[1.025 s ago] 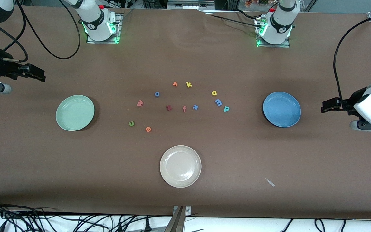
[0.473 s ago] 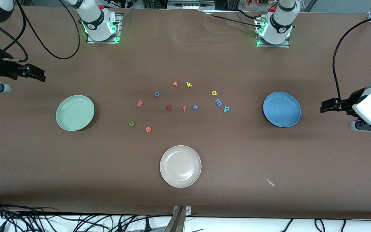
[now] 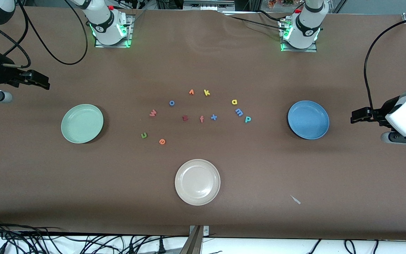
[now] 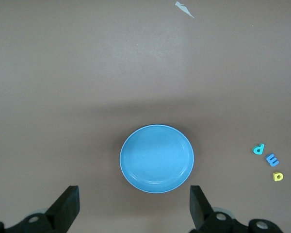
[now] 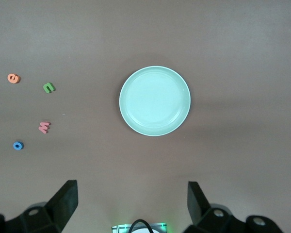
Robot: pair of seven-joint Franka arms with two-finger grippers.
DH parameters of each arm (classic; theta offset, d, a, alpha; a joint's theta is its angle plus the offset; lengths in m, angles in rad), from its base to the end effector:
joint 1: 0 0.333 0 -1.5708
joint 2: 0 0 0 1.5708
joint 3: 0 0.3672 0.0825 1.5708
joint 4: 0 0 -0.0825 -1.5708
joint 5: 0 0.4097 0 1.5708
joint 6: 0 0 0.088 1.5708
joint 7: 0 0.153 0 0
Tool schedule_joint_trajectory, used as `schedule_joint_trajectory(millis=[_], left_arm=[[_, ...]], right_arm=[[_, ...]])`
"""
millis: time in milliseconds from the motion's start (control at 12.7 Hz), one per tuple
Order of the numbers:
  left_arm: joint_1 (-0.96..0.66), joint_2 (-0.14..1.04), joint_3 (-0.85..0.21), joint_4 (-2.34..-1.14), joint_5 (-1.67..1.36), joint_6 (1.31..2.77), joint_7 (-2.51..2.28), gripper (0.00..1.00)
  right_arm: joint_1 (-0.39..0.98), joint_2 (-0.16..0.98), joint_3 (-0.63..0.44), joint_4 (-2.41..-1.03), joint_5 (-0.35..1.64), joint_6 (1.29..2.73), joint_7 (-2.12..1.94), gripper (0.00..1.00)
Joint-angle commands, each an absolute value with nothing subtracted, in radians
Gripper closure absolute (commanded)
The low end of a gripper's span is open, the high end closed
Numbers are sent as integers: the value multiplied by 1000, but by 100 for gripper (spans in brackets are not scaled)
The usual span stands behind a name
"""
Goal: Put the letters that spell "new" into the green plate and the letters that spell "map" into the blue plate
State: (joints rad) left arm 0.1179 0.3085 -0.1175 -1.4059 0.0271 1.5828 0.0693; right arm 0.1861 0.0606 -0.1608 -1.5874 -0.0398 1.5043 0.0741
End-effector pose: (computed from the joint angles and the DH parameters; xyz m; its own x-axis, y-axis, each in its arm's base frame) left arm 0.6741 0.0147 0.5187 0.9894 -0.0683 -0.1282 -0.0666 -0.9976 0.0177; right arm 0.5843 0.0111 0.5818 0.9890 -0.0527 -0.1383 -0.0447 -0.9972 0.0598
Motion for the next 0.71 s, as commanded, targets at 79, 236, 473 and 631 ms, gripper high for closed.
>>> schedule_joint_trajectory(millis=[79,236,473,631], left_arm=[[115,301,-120,-1410,48,1575,74,0],[115,301,-120,-1410,48,1575,74,0],[115,301,-120,-1411,48,1575,74,0],[115,301,-129,-1411,48,1574,72,0]], right_arm=[[190,66,-158,-1566,-48,1488,80,0],[190,66,-158,-1566,-48,1488,80,0],[190,66,-158,-1566,-48,1488,74,0],[190,66,-158,-1566,-48,1488,68,0]])
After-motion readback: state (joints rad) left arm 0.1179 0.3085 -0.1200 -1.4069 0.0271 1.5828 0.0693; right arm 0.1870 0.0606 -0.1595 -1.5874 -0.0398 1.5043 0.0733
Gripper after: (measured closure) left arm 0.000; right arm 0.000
